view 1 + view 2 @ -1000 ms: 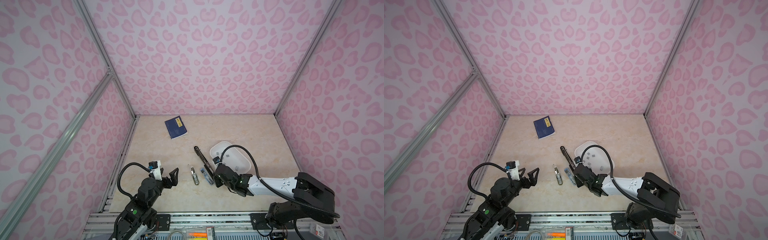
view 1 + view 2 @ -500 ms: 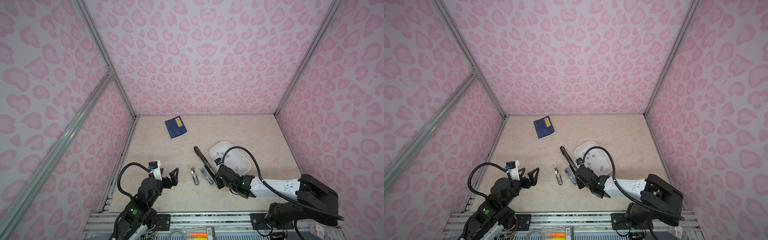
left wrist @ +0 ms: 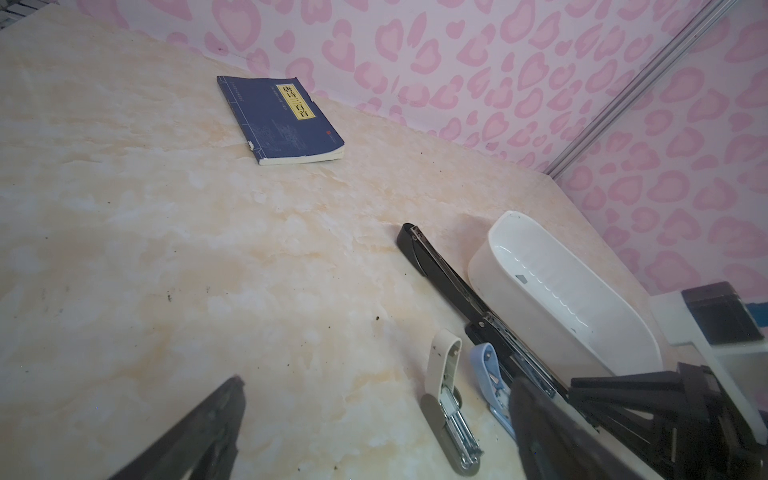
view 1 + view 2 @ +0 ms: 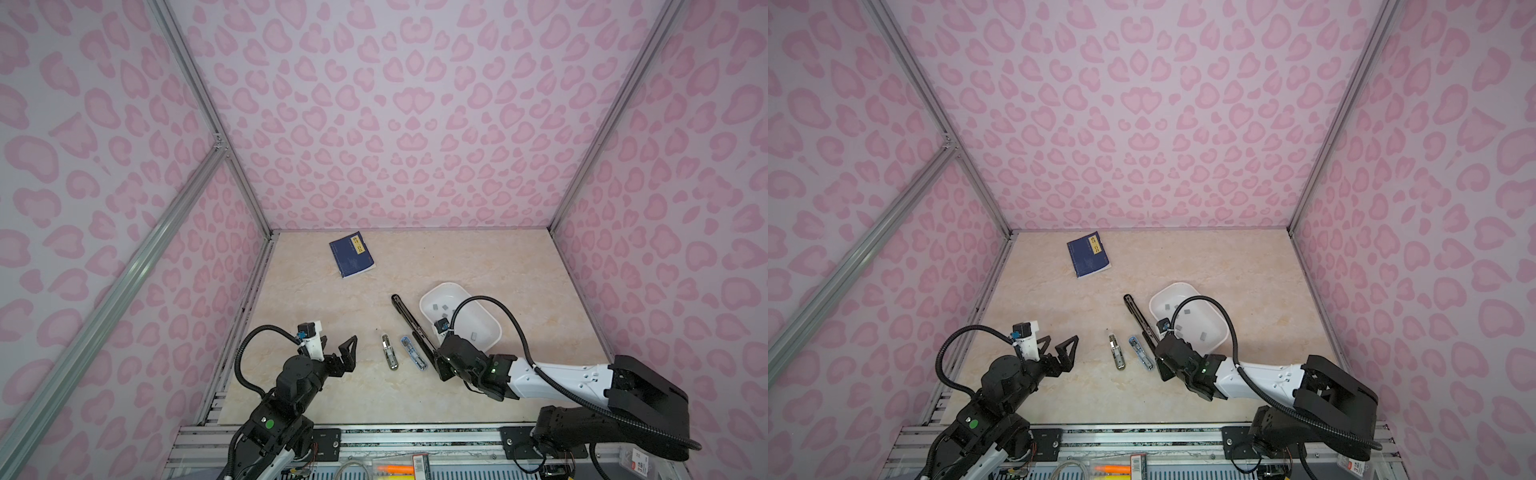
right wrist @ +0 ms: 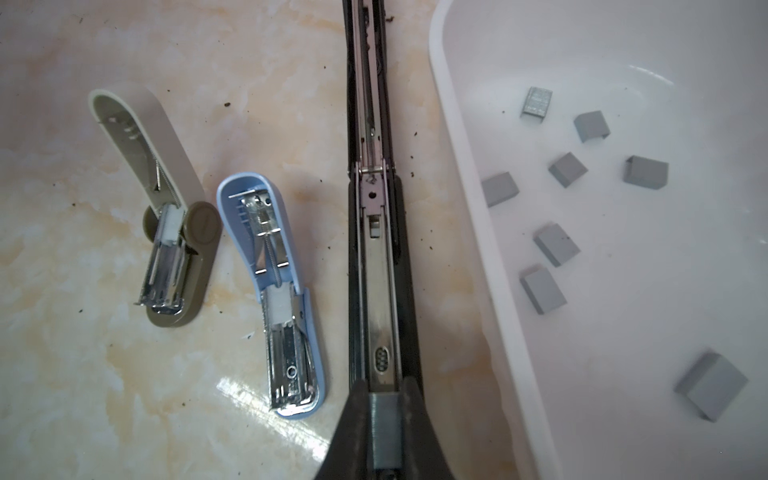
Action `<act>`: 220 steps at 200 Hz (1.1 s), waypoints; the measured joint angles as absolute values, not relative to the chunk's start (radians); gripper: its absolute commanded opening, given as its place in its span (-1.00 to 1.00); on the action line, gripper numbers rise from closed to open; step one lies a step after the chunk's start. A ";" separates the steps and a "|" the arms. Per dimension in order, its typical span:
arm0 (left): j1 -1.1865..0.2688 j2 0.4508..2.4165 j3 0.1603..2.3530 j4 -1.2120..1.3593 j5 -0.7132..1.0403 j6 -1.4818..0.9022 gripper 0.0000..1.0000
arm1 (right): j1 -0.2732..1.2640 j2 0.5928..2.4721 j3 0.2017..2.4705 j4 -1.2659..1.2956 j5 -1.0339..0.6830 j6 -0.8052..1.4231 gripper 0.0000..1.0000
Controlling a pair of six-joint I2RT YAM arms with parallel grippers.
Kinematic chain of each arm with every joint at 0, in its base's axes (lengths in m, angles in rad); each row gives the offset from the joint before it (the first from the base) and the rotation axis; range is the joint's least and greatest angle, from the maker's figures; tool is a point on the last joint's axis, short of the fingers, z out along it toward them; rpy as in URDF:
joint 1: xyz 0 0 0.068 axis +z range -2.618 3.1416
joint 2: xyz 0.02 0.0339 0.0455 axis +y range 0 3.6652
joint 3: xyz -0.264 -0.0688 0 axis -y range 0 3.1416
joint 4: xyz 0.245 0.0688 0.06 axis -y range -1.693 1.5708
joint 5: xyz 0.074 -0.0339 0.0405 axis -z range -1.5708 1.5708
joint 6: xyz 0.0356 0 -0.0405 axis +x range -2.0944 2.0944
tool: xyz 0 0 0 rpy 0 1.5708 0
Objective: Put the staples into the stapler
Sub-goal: 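Lower the staple block into the black stapler channel and release it, then lift the right gripper and move it back over the white tray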
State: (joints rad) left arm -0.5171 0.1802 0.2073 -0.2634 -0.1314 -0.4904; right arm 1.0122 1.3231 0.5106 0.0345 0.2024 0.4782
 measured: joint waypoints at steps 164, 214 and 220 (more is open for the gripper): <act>-0.523 0.180 0.207 -0.263 -0.136 -0.490 0.99 | 1.038 1.274 0.482 0.010 0.210 0.503 -0.29; -0.523 0.181 0.207 -0.263 -0.138 -0.490 0.99 | 1.038 1.170 0.539 -0.068 0.263 0.474 -0.25; -0.524 0.181 0.207 -0.263 -0.138 -0.490 0.99 | 1.037 1.151 0.550 -0.076 0.276 0.468 -0.25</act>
State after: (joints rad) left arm -0.5236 0.1806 0.2073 -0.2634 -0.1383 -0.4904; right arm 1.0367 1.1515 0.5495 -0.0765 0.2764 0.4683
